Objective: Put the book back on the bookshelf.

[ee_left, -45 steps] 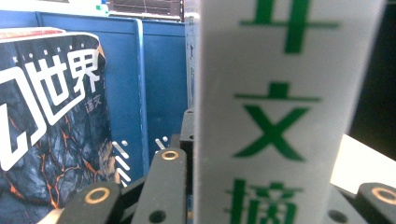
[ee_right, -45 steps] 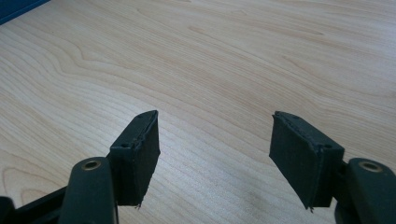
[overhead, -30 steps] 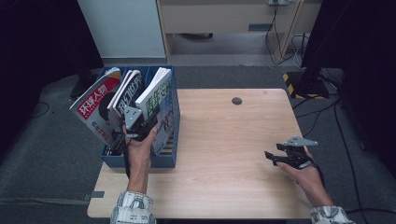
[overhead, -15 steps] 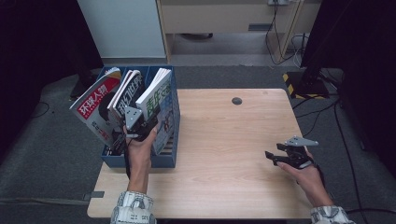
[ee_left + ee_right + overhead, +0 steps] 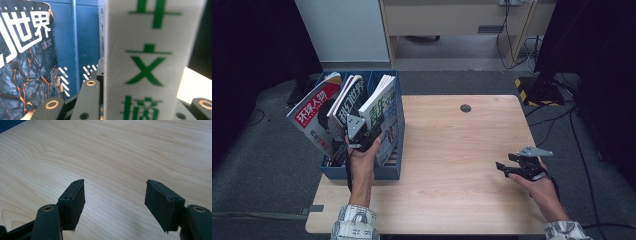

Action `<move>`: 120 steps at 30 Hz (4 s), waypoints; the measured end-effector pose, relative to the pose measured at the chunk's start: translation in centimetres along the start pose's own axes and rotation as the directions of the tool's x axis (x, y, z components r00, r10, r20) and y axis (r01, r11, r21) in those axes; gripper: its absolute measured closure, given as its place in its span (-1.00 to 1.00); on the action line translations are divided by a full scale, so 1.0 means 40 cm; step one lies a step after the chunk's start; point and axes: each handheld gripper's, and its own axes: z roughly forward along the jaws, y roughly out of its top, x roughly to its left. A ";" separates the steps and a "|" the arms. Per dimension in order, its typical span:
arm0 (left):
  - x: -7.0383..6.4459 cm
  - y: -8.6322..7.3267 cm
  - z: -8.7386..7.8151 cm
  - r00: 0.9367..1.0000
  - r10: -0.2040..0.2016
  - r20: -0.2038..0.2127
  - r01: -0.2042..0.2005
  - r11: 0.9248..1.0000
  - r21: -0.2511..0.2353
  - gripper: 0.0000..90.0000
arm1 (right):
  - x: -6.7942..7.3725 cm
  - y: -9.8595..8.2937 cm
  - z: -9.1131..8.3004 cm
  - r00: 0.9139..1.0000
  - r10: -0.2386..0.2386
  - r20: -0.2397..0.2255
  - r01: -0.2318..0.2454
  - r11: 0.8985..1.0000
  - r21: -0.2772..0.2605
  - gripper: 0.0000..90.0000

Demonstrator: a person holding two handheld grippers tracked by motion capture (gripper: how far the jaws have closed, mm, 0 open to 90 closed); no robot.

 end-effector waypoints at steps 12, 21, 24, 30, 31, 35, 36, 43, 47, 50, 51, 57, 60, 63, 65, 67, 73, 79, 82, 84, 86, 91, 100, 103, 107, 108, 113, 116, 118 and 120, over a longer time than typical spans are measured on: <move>0.003 0.000 0.006 1.000 -0.004 0.000 0.004 1.000 -0.009 0.64 | 0.001 0.001 0.001 1.000 -0.001 0.000 0.001 1.000 -0.003 -0.27; -0.005 0.005 0.021 1.000 0.004 0.002 -0.004 1.000 -0.012 0.64 | 0.001 0.001 0.001 1.000 0.002 -0.001 -0.002 1.000 0.001 -0.27; 0.000 0.007 0.026 1.000 0.003 0.001 -0.003 1.000 -0.019 0.64 | 0.000 0.001 0.000 1.000 0.000 -0.001 0.000 1.000 0.001 -0.27; 0.009 0.007 0.034 1.000 -0.003 0.002 0.003 1.000 -0.030 0.64 | -0.002 0.001 0.000 1.000 0.001 0.000 -0.001 1.000 -0.002 -0.27; 0.010 0.007 0.035 1.000 -0.007 0.002 0.007 0.999 -0.031 0.64 | -0.002 0.001 0.000 1.000 0.001 0.001 -0.001 1.000 -0.003 -0.27; 0.015 0.005 0.038 1.000 -0.014 0.001 0.014 0.999 -0.038 0.64 | -0.002 0.000 -0.001 1.000 0.002 0.001 -0.002 1.000 -0.002 -0.27; 0.019 0.002 0.038 1.000 -0.020 0.000 0.020 0.999 -0.040 0.64 | -0.001 0.000 0.000 1.000 0.003 0.000 -0.003 1.000 -0.001 -0.27; 0.022 -0.010 0.040 1.000 -0.015 0.000 0.015 1.000 -0.019 0.64 | 0.000 0.001 -0.001 1.000 0.004 0.000 -0.004 1.000 -0.001 -0.27; 0.021 -0.016 0.043 1.000 -0.010 0.002 0.010 1.000 -0.012 0.64 | -0.001 0.001 -0.002 1.000 0.005 -0.001 -0.005 1.000 -0.003 -0.27; 0.022 -0.017 0.043 1.000 -0.012 0.003 0.012 1.000 -0.013 0.64 | -0.001 0.001 -0.003 1.000 0.008 0.000 -0.008 1.000 -0.001 -0.27; 0.023 -0.018 0.042 1.000 -0.013 0.004 0.013 1.000 -0.014 0.64 | -0.002 0.001 -0.003 1.000 0.007 0.001 -0.007 1.000 -0.002 -0.27; 0.023 -0.023 0.039 1.000 -0.020 0.008 0.020 1.000 -0.021 0.64 | -0.002 0.002 -0.004 1.000 0.007 -0.002 -0.007 1.000 -0.005 -0.27; 0.023 -0.028 0.034 1.000 -0.022 0.012 0.022 0.999 -0.023 0.64 | -0.003 0.002 -0.005 1.000 0.002 0.000 -0.002 1.000 -0.009 -0.27; 0.024 -0.030 0.031 1.000 -0.023 0.010 0.023 1.000 -0.021 0.63 | -0.004 0.001 -0.005 1.000 0.004 0.001 -0.004 1.000 -0.008 -0.27; 0.025 -0.033 0.027 1.000 -0.019 0.005 0.019 1.000 -0.022 0.63 | -0.004 0.001 -0.006 1.000 0.010 -0.001 -0.010 1.000 -0.007 -0.27; 0.026 -0.035 0.023 1.000 -0.024 0.005 0.024 1.000 -0.018 0.63 | -0.005 0.001 -0.007 1.000 0.012 0.001 -0.011 1.000 -0.009 -0.27; 0.037 -0.043 0.014 0.999 -0.037 -0.003 0.037 0.999 -0.019 0.63 | -0.004 0.002 -0.007 1.000 0.010 0.000 -0.010 1.000 -0.010 -0.27; 0.040 -0.050 0.013 0.999 -0.046 0.006 0.046 0.999 -0.016 0.62 | -0.004 0.002 -0.008 1.000 0.014 -0.001 -0.014 1.000 -0.006 -0.27; 0.037 -0.049 0.014 0.999 -0.042 0.014 0.043 0.999 -0.016 0.62 | -0.005 0.002 -0.007 1.000 0.014 -0.002 -0.014 1.000 -0.007 -0.28; 0.035 -0.049 0.015 0.999 -0.045 0.019 0.045 0.999 -0.015 0.61 | -0.004 0.002 -0.007 1.000 0.015 -0.003 -0.015 1.000 -0.006 -0.28; 0.034 -0.048 0.016 0.999 -0.048 0.024 0.048 0.999 -0.015 0.60 | -0.004 0.001 -0.007 1.000 0.014 -0.004 -0.014 1.000 -0.006 -0.28; 0.032 -0.046 0.017 0.999 -0.045 0.028 0.046 0.999 -0.012 0.59 | -0.004 0.001 -0.006 1.000 0.008 -0.006 -0.008 1.000 -0.004 -0.28; 0.031 -0.037 0.019 0.998 -0.052 0.031 0.052 0.999 0.003 0.58 | -0.002 0.000 -0.005 1.000 0.013 -0.009 -0.013 1.000 0.002 -0.29; 0.030 -0.035 0.021 0.998 -0.051 0.031 0.051 0.999 0.004 0.57 | -0.001 0.000 -0.005 1.000 0.015 -0.009 -0.015 1.000 0.004 -0.29; 0.029 -0.033 0.022 0.998 -0.046 0.030 0.046 0.999 0.000 0.57 | -0.002 0.000 -0.004 1.000 0.009 -0.011 -0.009 1.000 0.005 -0.29; 0.028 -0.033 0.022 0.999 -0.041 0.025 0.041 0.999 0.000 0.59 | -0.001 0.000 -0.003 1.000 0.007 -0.012 -0.007 1.000 0.006 -0.29; 0.027 -0.035 0.021 0.999 -0.044 0.026 0.045 0.999 -0.013 0.61 | -0.001 0.000 -0.003 1.000 0.008 -0.013 -0.008 1.000 0.006 -0.29; 0.030 -0.035 0.022 0.998 -0.058 0.022 0.058 0.998 -0.020 0.62 | -0.002 0.000 -0.003 1.000 0.007 -0.014 -0.007 1.000 0.006 -0.28; 0.032 -0.036 0.022 0.998 -0.060 0.021 0.060 0.998 -0.021 0.62 | -0.002 0.000 -0.003 1.000 0.008 -0.015 -0.008 1.000 0.006 -0.28; 0.038 -0.036 0.023 0.997 -0.082 0.015 0.082 0.996 -0.028 0.63 | -0.002 -0.001 -0.002 1.000 0.008 -0.014 -0.008 1.000 0.007 -0.28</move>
